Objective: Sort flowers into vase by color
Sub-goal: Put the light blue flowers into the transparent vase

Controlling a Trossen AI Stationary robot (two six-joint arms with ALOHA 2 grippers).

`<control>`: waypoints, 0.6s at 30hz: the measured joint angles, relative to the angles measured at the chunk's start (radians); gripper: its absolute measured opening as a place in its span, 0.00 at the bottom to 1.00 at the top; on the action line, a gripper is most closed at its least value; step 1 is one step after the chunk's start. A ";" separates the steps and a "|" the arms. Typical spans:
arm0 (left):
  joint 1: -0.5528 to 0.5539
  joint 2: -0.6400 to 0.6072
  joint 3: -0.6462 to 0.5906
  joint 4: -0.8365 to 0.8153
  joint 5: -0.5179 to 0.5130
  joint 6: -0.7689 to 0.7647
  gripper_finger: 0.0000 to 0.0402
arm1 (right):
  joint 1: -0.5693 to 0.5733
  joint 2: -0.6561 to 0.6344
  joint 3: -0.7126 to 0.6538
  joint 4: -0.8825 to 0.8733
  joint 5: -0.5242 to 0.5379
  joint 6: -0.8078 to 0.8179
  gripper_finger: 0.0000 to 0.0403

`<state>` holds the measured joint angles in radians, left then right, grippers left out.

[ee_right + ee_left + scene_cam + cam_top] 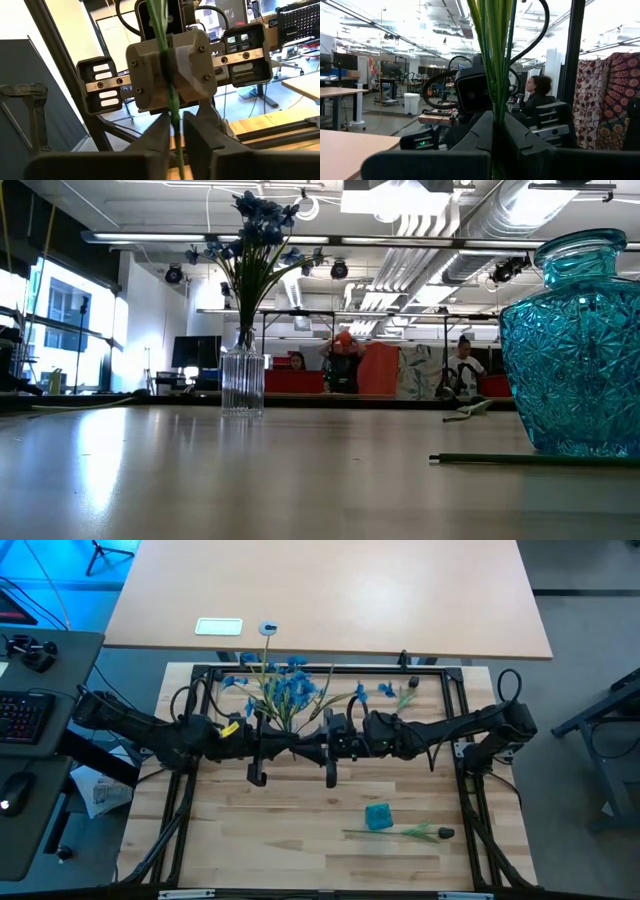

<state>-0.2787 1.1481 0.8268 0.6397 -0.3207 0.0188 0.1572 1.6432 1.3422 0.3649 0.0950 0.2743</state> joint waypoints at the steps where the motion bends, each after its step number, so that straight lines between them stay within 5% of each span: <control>1: 0.000 0.000 0.000 -0.001 -0.001 0.000 0.00 | 0.000 0.000 0.000 0.000 -0.005 0.008 0.05; 12: 0.000 -0.001 0.000 0.000 -0.030 -0.012 0.01 | 0.000 0.000 0.000 0.004 -0.016 0.032 0.01; 18: -0.001 -0.049 0.000 -0.081 -0.062 -0.062 0.11 | -0.001 0.000 -0.001 0.004 -0.012 0.032 0.00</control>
<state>-0.2794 1.0988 0.8268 0.5582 -0.3825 -0.0431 0.1565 1.6432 1.3415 0.3686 0.0830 0.3058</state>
